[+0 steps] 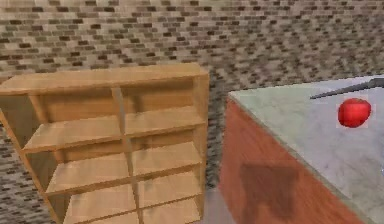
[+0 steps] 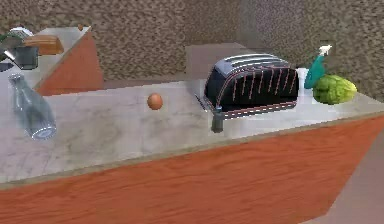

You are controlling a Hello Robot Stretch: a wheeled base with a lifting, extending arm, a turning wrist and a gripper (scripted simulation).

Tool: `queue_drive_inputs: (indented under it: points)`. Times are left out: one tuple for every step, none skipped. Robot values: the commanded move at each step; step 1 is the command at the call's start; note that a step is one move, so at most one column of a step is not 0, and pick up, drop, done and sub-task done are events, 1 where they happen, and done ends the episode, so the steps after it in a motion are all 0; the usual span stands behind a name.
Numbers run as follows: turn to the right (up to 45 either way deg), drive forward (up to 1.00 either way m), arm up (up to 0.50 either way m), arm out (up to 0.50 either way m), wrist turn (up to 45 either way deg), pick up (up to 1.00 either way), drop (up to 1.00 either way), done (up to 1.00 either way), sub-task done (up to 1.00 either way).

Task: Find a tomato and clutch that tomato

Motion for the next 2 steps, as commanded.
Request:
queue_drive_inputs:
  points:
    - [18.0,0.0,0.0,0.0,0.0,0.0,0.0,0.0,0.0]
    - [0.0,0.5,0.0,0.0,0.0,0.0,0.0,0.0,0.0]
